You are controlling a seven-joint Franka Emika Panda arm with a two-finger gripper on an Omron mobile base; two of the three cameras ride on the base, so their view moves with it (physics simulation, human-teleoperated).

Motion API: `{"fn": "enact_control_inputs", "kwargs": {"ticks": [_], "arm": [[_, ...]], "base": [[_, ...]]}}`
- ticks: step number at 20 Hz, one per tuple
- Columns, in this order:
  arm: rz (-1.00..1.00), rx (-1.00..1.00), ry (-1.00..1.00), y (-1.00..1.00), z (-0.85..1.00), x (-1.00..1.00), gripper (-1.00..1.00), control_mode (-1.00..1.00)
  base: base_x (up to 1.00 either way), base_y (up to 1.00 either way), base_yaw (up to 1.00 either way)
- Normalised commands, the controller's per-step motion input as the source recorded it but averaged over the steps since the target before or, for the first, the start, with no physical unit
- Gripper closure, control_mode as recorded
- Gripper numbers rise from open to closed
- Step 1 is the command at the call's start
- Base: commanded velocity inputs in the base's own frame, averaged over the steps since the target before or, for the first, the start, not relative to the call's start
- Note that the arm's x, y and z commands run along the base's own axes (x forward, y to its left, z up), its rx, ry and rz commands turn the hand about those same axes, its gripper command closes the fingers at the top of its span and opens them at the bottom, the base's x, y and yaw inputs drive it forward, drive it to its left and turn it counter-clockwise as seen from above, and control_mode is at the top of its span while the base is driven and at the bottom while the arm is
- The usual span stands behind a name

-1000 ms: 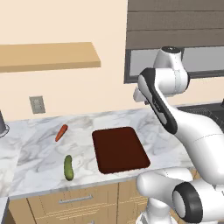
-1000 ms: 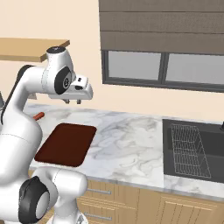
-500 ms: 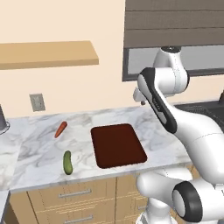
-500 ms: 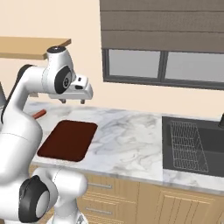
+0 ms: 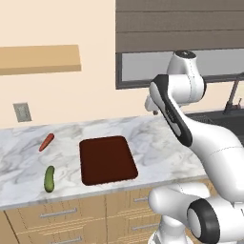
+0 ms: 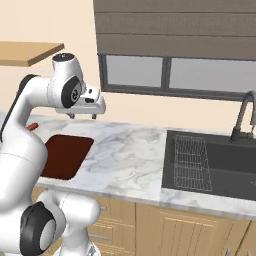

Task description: Place the two vegetables and bowl onto the tray for setting up a vegetable dip station.

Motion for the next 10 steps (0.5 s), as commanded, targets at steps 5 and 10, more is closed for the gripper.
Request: {"fn": "enact_control_inputs", "kwargs": {"ticks": [5, 10], "arm": [[0.0, 0.0, 0.0, 0.0, 0.0, 0.0, -1.0, 1.0], [0.0, 0.0, 0.0, 0.0, 0.0, 0.0, -1.0, 1.0]], "base": [[-0.12, -0.62, 0.0], [-0.17, -0.63, 0.0]]}}
